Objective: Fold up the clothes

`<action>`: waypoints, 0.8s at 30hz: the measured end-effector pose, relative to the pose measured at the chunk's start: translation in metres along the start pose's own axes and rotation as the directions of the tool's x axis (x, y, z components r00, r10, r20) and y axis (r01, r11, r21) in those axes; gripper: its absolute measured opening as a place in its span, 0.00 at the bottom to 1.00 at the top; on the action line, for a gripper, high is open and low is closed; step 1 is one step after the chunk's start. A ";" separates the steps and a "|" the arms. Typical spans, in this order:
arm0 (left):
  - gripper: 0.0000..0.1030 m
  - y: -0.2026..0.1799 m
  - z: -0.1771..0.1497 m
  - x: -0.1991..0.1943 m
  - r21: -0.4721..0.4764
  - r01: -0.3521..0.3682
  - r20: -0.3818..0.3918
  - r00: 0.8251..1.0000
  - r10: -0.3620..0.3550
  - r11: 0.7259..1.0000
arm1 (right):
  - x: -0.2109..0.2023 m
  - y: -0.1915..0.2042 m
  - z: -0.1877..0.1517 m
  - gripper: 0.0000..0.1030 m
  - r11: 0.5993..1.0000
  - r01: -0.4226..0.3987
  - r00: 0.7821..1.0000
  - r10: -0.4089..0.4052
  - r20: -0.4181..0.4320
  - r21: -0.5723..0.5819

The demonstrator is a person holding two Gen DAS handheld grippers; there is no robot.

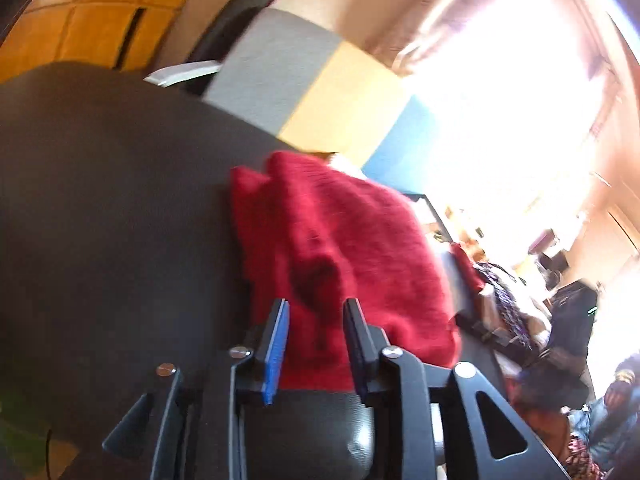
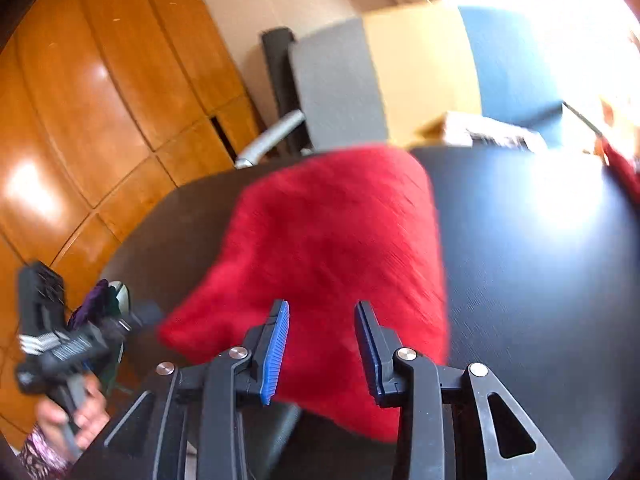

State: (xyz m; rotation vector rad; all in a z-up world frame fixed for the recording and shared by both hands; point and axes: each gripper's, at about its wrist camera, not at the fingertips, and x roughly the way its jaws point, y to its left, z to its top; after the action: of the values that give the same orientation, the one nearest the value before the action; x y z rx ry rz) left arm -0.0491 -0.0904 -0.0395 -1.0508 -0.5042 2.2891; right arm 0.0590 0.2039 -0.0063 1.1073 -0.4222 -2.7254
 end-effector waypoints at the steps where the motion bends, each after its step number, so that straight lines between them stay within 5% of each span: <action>1: 0.30 -0.006 0.002 0.006 0.020 -0.002 -0.019 1.000 0.003 1.000 | 0.000 -0.006 -0.002 0.36 1.000 0.012 1.000 -0.012 -0.011 0.005; 4: 0.31 -0.013 0.000 0.024 0.070 -0.032 -0.077 0.996 0.037 0.997 | -0.008 -0.011 -0.020 0.57 0.996 0.078 0.996 -0.080 -0.035 -0.045; 7: 0.29 -0.019 -0.013 0.037 0.090 -0.078 -0.127 0.988 0.089 0.993 | -0.018 -0.021 -0.028 0.60 0.992 0.103 0.994 -0.106 -0.036 -0.076; 10: 0.07 -0.016 -0.015 0.044 0.010 -0.088 -0.188 0.978 0.088 0.996 | -0.004 -0.026 -0.030 0.60 0.991 0.108 0.991 -0.113 -0.067 -0.074; 11: 0.06 -0.013 -0.013 0.042 -0.033 -0.060 -0.196 0.979 0.052 0.998 | 0.004 -0.027 -0.029 0.59 0.991 0.105 0.990 -0.112 -0.080 -0.078; 14: 0.05 -0.013 0.001 0.010 -0.079 -0.008 -0.140 0.990 -0.003 0.997 | 0.014 -0.022 -0.026 0.24 0.991 0.081 0.990 -0.093 -0.103 -0.111; 15: 0.05 -0.014 0.006 -0.004 -0.083 0.005 -0.112 0.994 -0.014 0.997 | 0.013 -0.020 -0.024 0.20 0.990 0.078 0.991 -0.089 -0.095 -0.118; 18: 0.05 -0.014 0.006 -0.029 -0.037 -0.023 -0.078 0.997 0.020 0.999 | 0.002 -0.012 -0.021 0.19 0.986 0.056 0.996 -0.067 -0.062 -0.155; 22: 0.05 0.010 -0.028 0.016 0.033 -0.216 -0.199 0.955 0.218 0.976 | 0.016 -0.003 -0.031 0.23 0.974 0.036 0.992 -0.062 -0.113 -0.224; 24: 0.05 0.011 -0.039 0.023 0.048 -0.206 -0.181 0.961 0.212 0.977 | 0.029 -0.006 -0.037 0.30 0.971 0.055 0.985 -0.091 -0.146 -0.232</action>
State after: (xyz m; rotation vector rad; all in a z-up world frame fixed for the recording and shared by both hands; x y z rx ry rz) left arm -0.0349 -0.0810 -0.0824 -1.3427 -0.2956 2.3389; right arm 0.0638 0.1949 -0.0528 1.2809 -0.0447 -2.6393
